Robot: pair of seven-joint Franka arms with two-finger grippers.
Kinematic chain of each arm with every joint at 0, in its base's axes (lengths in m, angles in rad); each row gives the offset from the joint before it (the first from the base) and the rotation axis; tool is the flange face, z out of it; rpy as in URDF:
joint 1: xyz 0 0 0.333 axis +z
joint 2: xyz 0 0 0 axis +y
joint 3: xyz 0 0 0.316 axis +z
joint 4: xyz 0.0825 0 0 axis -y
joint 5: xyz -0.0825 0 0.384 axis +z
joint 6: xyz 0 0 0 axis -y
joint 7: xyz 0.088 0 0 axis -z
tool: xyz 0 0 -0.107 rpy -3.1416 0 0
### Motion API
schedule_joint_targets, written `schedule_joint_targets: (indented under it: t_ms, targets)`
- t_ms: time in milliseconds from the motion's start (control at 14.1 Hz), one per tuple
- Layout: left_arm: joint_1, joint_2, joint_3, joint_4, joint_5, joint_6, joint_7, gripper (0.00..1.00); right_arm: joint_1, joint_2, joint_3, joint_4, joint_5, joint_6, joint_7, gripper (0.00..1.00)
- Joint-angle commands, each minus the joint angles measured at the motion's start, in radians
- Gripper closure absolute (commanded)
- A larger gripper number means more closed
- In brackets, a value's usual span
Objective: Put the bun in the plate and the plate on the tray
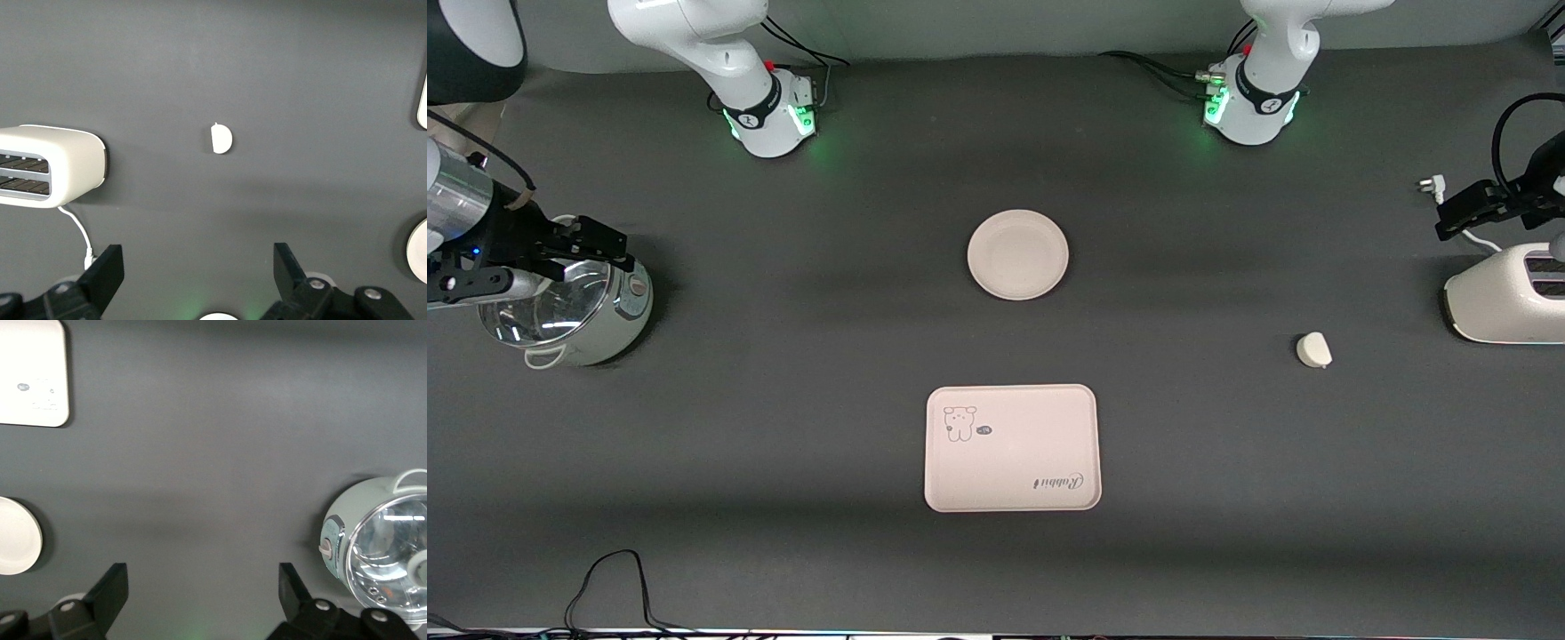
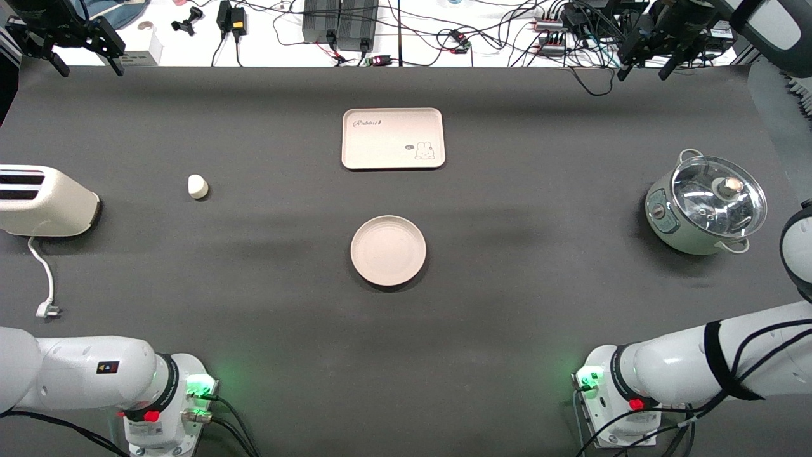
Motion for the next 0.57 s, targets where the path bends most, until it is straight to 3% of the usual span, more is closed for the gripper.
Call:
schedule_joint_targets:
  t_ms: [0,498]
  targets:
    - [-0.008,0.002,0.003,0.02,0.001,-0.025,0.039,0.0,-0.093,-0.035,0.104,-0.024,-0.012,0.0,0.015,0.0]
    - [-0.006,0.014,0.004,0.014,0.001,-0.031,0.044,0.0,-0.09,-0.023,0.109,-0.037,-0.014,0.004,0.019,0.0]
